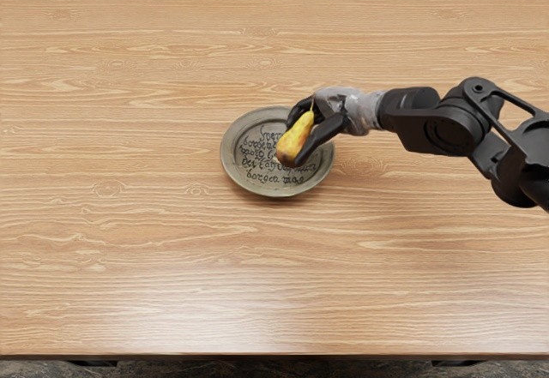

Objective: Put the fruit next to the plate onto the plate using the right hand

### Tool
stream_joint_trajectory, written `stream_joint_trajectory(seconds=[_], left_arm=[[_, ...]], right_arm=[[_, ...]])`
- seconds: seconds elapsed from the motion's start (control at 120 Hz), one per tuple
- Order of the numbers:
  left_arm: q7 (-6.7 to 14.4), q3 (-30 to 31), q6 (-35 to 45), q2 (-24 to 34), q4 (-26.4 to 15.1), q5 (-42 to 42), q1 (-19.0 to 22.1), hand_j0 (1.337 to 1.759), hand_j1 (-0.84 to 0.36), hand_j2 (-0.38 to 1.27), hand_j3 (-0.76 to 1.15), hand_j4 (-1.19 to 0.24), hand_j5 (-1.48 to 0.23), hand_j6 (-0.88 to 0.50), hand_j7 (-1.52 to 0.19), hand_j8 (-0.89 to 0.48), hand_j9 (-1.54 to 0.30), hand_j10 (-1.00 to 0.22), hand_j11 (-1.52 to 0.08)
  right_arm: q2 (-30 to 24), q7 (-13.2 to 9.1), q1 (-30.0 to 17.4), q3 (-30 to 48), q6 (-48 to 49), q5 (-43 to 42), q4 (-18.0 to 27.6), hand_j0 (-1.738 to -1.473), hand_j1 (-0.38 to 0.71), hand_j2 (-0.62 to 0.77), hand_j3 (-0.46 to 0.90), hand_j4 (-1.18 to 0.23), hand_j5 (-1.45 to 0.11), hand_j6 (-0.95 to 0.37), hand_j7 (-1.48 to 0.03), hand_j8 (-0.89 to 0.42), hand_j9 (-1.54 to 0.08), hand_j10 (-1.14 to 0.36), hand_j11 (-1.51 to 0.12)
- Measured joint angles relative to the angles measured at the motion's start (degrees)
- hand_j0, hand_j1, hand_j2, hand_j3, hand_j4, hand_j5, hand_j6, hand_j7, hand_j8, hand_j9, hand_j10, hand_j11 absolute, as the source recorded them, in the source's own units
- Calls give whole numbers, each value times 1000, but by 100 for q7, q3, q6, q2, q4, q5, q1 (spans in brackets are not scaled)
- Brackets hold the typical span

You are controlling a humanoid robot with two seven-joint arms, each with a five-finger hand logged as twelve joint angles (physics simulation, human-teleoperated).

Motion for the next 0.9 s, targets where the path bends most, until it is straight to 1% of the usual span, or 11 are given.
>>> stream_joint_trajectory(seconds=[0.075,0.092,0.142,0.2,0.358,0.425,0.458,0.492,0.533,0.675,0.9], left_arm=[[0,0,0,0,0,0,0,1658,345,1,0,-4,-5,-4,-5,-4,-5,-4,-5],[0,0,0,0,0,0,0,1658,345,1,0,-4,-5,-4,-5,-4,-5,-4,-5],[0,0,0,0,0,-1,0,1658,345,1,0,-4,-5,-4,-5,-4,-5,-4,-5],[0,0,0,0,0,-2,0,1658,345,1,0,-4,-5,-4,-5,-4,-5,-4,-5],[0,0,0,0,0,-1,0,1658,345,1,0,-4,-5,-4,-5,-4,-5,-4,-5],[0,0,0,0,0,-1,0,1658,345,1,0,-4,-5,-4,-5,-4,-5,-4,-5],[0,1,0,0,0,-1,0,1658,345,1,0,-4,-5,-4,-5,-4,-5,-4,-5],[0,0,0,0,0,-1,0,1658,345,1,0,-4,-5,-4,-5,-4,-5,-4,-5],[0,1,0,0,0,0,0,1658,345,1,0,-4,-5,-4,-5,-4,-5,-4,-5],[0,0,-1,0,0,0,0,1658,345,1,0,-4,-5,-4,-5,-4,-5,-4,-5],[0,0,0,0,0,-1,0,1658,345,1,0,-4,-5,-4,-5,-4,-5,-4,-5]], right_arm=[[45,0,-2,-22,-7,-2,-4,-1658,309,533,0,-753,-1040,-510,-1002,-407,-1035,-696,-1049],[67,0,-2,-21,-18,-7,-10,-1658,268,489,0,-704,-968,-478,-934,-385,-963,-687,-978],[158,-1,0,-17,-42,-11,-26,-1658,140,382,0,-556,-764,-380,-738,-307,-761,-543,-772],[233,-1,4,-9,-49,-14,-32,-1658,25,286,0,-423,-581,-291,-562,-236,-579,-413,-587],[226,-1,77,70,-38,-18,-16,-1658,-165,129,0,-209,-278,-116,-273,-121,-280,-203,-284],[172,-2,160,101,-25,-11,-4,-1658,-210,89,0,-149,-211,-84,-203,-200,-208,-148,-211],[137,-2,203,126,-15,-9,0,-1658,-228,72,0,-124,-186,-71,-176,-297,-180,-126,-183],[97,-2,238,170,5,-10,2,-1658,-241,62,0,-106,-163,-62,-153,-254,-157,-109,-159],[43,-2,267,234,45,-11,4,-1658,-257,48,0,-84,-139,-50,-130,-341,-132,-89,-134],[-63,-2,314,347,96,-10,14,-1658,-292,22,0,-51,-81,-34,-77,-172,-78,-54,-79],[-112,-2,330,432,229,56,25,-1658,-315,5,0,-30,-43,-24,-42,-70,-42,-30,-42]])
